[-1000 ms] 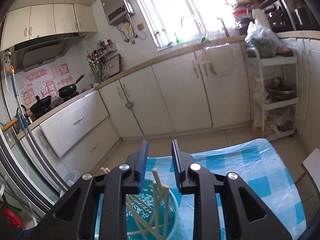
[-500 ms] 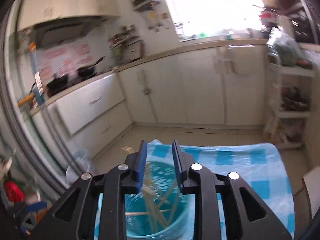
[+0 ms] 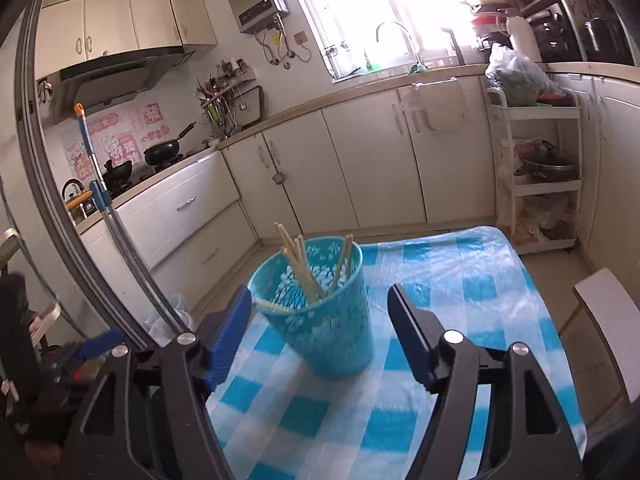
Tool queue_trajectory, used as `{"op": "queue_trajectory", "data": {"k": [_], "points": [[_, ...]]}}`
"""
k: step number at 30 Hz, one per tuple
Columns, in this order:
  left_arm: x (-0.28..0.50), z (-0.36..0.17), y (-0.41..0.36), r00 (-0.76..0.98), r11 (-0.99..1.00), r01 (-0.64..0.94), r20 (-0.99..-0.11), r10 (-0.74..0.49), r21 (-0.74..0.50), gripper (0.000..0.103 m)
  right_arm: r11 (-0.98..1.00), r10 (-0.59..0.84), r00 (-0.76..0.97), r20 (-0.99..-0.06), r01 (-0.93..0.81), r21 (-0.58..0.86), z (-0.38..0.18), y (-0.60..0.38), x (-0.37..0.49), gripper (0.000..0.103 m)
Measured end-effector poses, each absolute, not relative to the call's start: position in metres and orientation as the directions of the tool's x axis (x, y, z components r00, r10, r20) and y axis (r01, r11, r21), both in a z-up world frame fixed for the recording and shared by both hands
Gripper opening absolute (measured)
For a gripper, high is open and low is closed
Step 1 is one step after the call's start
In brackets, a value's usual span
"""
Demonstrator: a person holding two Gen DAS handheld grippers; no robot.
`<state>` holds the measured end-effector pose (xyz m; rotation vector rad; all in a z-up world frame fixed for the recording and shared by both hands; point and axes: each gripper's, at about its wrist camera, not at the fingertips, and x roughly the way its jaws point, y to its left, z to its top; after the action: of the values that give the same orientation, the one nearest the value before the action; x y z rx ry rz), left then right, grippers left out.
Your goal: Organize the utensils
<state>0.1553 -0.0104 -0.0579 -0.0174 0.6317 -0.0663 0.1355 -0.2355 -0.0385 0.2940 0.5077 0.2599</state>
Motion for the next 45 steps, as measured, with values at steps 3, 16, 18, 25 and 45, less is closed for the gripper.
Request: {"op": "queue_trajectory", "data": {"k": [3, 16, 18, 25, 45], "points": [[0.143, -0.049, -0.016, 0.812, 0.997, 0.075, -0.579, -0.071, -0.018, 0.095, 0.929, 0.29, 0.851, -0.439, -0.14, 0.342, -0.033, -0.236, 0.111, 0.078], [0.092, -0.018, -0.023, 0.807, 0.995, 0.066, -0.591, -0.012, 0.07, 0.095, 0.95, 0.242, 0.877, -0.416, -0.126, 0.287, 0.012, -0.213, 0.055, 0.096], [0.084, -0.012, -0.024, 0.797, 0.992, 0.079, -0.604, -0.006, 0.095, 0.095, 0.947, 0.249, 0.881, -0.403, -0.135, 0.29, 0.02, -0.209, 0.044, 0.096], [0.045, 0.014, -0.022, 0.817, 0.992, 0.103, -0.575, -0.04, 0.076, 0.095, 0.937, 0.27, 0.898, -0.348, -0.161, 0.311, 0.036, -0.198, 0.004, 0.096], [-0.007, 0.038, -0.008, 0.868, 0.998, 0.059, -0.494, -0.047, 0.01, 0.095, 0.958, 0.199, 0.92, -0.337, -0.109, 0.266, 0.041, -0.189, -0.047, 0.096]]}}
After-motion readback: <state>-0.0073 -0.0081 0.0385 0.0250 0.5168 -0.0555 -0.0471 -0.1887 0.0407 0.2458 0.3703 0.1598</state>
